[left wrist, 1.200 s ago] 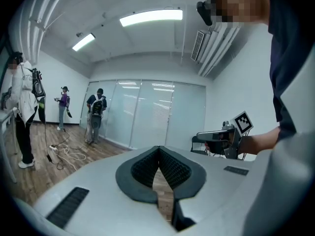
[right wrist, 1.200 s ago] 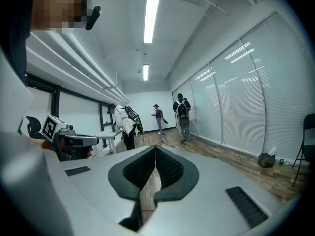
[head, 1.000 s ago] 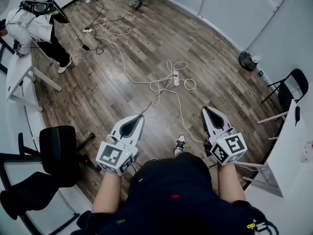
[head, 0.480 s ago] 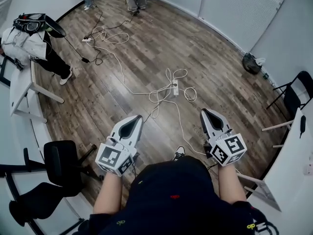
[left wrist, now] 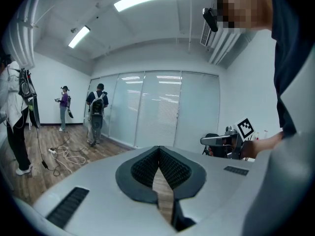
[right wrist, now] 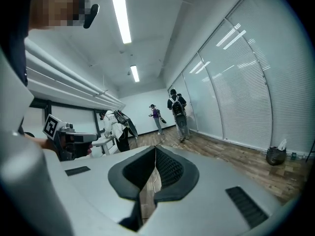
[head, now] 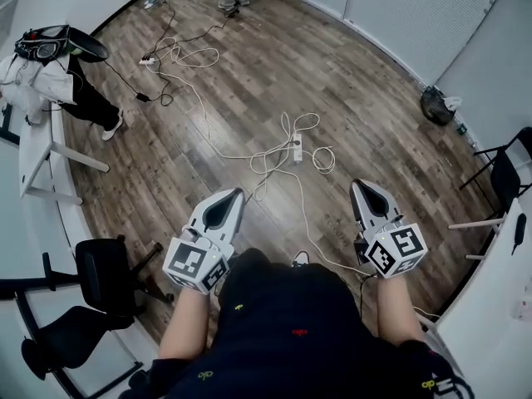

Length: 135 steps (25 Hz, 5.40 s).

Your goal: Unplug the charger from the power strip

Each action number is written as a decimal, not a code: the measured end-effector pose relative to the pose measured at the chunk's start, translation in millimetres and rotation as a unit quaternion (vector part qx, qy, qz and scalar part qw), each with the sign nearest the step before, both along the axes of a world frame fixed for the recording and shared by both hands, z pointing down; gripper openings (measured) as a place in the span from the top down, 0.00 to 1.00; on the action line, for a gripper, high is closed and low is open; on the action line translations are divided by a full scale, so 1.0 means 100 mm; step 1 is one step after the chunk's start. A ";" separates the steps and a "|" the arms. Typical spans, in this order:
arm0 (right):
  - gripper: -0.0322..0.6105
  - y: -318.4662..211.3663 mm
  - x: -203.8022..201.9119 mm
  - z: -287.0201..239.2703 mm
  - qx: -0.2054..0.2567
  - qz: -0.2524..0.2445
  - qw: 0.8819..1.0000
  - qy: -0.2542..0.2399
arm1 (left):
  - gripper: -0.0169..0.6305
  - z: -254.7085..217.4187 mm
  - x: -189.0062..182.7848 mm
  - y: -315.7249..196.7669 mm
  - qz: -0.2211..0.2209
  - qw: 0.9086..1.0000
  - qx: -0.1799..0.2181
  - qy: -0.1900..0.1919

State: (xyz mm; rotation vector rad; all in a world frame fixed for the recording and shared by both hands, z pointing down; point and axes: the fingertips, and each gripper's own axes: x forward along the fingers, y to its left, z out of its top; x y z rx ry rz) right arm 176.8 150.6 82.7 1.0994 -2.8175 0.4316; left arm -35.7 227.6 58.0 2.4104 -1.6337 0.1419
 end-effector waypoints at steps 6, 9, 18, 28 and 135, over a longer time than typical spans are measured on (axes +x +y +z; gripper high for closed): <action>0.91 -0.33 -0.04 0.17 -0.015 0.006 1.000 0.006 | 0.94 0.13 -0.04 -0.46 0.011 1.000 -0.007 0.007; 0.91 -0.55 -0.10 0.24 -0.018 0.025 0.999 0.012 | 0.94 0.23 -0.15 -0.74 0.022 1.000 -0.010 0.014; 0.91 -1.38 -0.84 0.33 -0.026 0.081 0.996 0.036 | 0.94 0.41 -0.91 -1.84 0.078 0.997 -0.019 0.017; 0.91 -2.24 -1.50 0.69 -0.041 0.130 0.988 0.077 | 0.94 0.87 -1.60 -2.86 0.132 0.990 -0.044 0.001; 0.78 -3.92 -0.82 5.18 -0.102 0.138 0.980 0.100 | 0.94 5.61 -0.48 -4.82 0.144 0.976 -0.158 -0.039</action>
